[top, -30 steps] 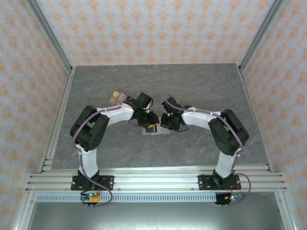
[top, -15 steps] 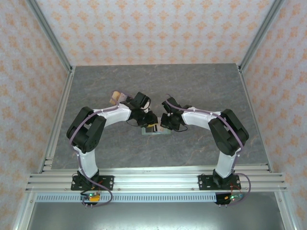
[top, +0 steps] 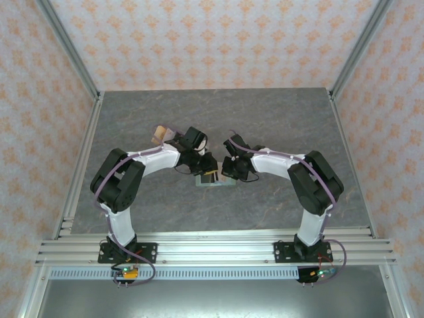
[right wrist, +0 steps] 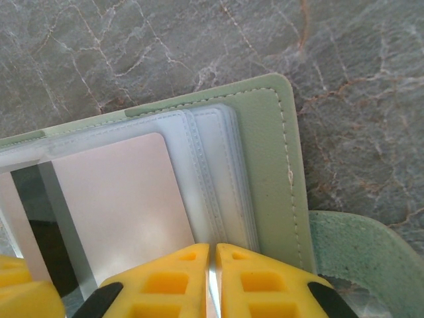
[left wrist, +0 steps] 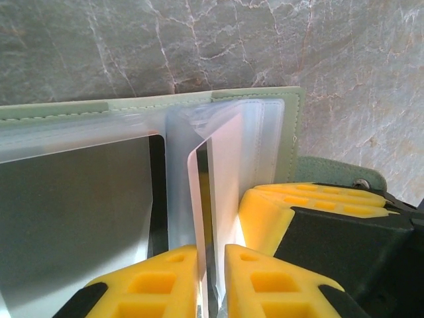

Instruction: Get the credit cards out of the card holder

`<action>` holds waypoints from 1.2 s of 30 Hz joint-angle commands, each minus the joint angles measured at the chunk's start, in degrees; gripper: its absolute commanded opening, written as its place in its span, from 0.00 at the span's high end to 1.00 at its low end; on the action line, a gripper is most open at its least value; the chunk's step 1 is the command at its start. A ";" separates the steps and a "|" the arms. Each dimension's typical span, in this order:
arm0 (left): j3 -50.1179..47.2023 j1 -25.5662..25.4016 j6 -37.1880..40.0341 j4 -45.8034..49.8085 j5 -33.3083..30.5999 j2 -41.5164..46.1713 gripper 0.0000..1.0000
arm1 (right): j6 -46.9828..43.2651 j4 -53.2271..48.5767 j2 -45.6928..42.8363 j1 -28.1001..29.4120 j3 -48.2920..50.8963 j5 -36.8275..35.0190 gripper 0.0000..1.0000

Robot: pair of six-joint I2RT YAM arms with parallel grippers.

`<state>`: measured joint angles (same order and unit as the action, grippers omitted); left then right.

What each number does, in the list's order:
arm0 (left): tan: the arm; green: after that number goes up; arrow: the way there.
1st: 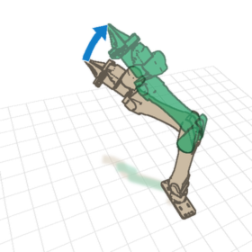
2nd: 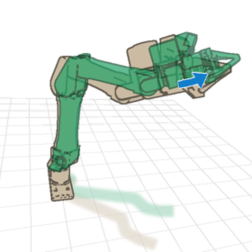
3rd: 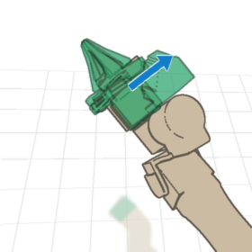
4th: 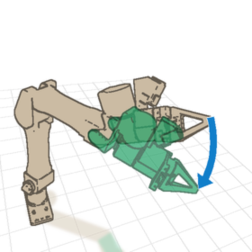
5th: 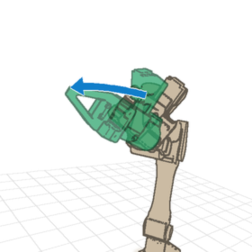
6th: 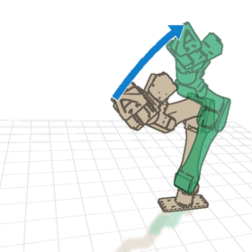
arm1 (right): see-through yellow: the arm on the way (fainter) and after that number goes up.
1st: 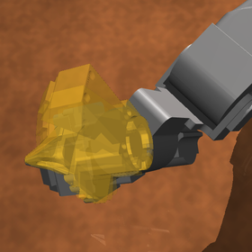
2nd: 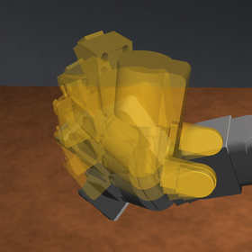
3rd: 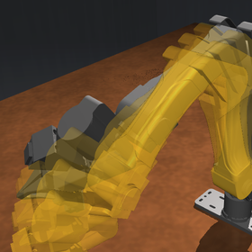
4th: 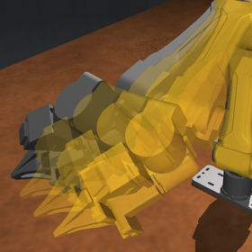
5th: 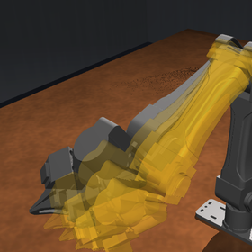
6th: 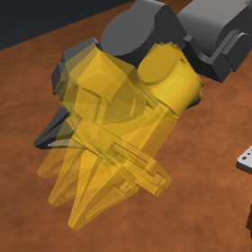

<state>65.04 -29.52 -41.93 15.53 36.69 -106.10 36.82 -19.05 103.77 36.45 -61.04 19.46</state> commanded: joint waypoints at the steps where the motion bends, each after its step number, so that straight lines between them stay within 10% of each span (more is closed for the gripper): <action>1: 0.22 0.16 0.67 -1.96 1.12 0.02 0.85 | 0.71 -3.72 2.85 -0.05 0.74 -1.45 0.87; 22: 2.48 2.45 16.35 17.47 -7.71 7.78 1.00 | -1.09 -5.82 -3.70 -2.75 -0.14 1.17 0.84; 36: 3.26 4.97 14.85 16.01 -1.15 20.36 1.00 | -2.09 5.96 -14.31 -6.64 0.48 20.22 0.45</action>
<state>66.61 -24.71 -25.71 33.61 31.73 -88.07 35.07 -17.78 90.74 30.37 -60.97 32.36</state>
